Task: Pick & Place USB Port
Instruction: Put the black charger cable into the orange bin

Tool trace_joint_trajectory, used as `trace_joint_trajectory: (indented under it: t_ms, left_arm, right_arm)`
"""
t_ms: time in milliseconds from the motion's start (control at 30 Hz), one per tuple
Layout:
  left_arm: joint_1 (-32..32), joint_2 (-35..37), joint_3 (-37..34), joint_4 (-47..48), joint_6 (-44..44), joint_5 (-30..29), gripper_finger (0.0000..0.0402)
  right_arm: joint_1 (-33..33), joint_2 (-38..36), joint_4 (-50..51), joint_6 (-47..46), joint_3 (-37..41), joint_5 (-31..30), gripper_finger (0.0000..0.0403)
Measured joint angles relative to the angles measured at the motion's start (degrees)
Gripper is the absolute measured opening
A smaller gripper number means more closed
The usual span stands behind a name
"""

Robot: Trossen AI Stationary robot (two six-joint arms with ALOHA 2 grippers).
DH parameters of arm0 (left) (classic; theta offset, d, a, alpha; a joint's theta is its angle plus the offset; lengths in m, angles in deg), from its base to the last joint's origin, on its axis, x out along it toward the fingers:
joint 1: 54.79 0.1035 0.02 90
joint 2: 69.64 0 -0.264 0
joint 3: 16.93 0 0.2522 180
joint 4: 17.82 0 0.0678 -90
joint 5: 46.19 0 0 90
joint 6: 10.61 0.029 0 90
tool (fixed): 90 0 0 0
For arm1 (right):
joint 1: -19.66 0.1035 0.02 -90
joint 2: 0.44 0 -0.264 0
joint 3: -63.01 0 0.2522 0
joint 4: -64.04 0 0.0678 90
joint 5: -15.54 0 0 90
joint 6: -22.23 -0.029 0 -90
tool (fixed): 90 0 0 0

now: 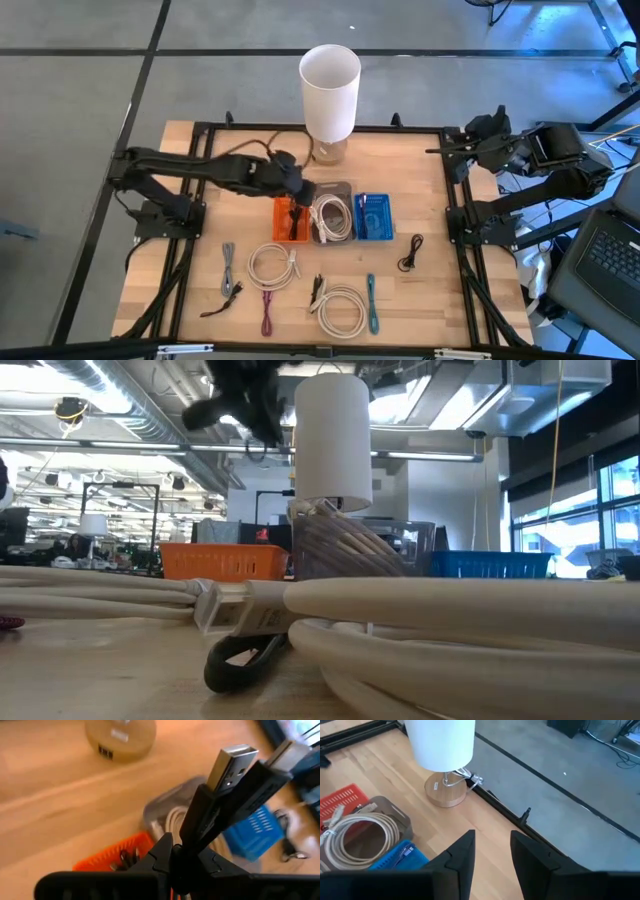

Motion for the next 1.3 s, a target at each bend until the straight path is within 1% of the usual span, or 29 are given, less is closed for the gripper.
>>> trace_joint_trajectory:
  t_ms: [100, 200, 267, 367, 467, 567, 867, 1067, 1200, 1300]
  left_arm:
    - [-0.6, -3.0, -1.5, -0.1, -3.1, 2.1, 0.0023]
    - [-1.7, -4.5, -5.8, -0.4, -8.2, 4.2, 0.0023]
    - [-2.5, -4.4, -9.9, -4.1, -11.7, 5.0, 0.0023]
    - [-3.6, -3.5, -16.5, -12.6, -17.0, 5.7, 0.0023]
    - [-4.1, -2.9, -21.2, -21.0, -20.4, 7.2, 0.0023]
    - [-4.1, -2.9, -24.0, -22.3, -22.7, 7.5, 0.0022]
    - [-2.9, -2.9, -28.1, -22.3, -23.5, 8.4, 0.0022]
    - [-1.8, -3.7, -28.2, -23.7, -21.0, 9.7, 0.0022]
    - [-1.5, -5.6, -28.2, -26.3, -19.6, 11.2, 0.0022]
    - [-1.6, -7.1, -28.2, -26.2, -19.7, 12.1, 0.0022]
  right_arm:
    - [0.0, 0.0, 0.8, 0.0, 0.0, 0.0, 0.0126]
    - [0.0, 0.0, 0.8, 0.0, 0.0, 0.0, 0.0126]
    - [0.0, -0.1, 0.8, 0.0, 0.0, 0.0, 0.0126]
    - [0.0, -0.1, 0.8, 0.1, 0.0, 0.0, 0.0126]
    - [0.0, -0.1, 0.8, 0.2, 0.1, 0.0, 0.0126]
    - [0.0, -0.1, 0.8, 0.1, 0.1, 0.0, 0.0126]
    - [0.0, -0.1, 0.8, -0.1, 0.1, 0.0, 0.0125]
    - [0.0, -0.1, 0.8, -0.1, 0.1, 0.0, 0.0125]
    - [0.0, 0.0, 0.6, -0.2, 0.1, -0.9, 0.0125]
    - [0.0, 0.2, 0.6, -0.3, 0.1, -1.0, 0.0125]
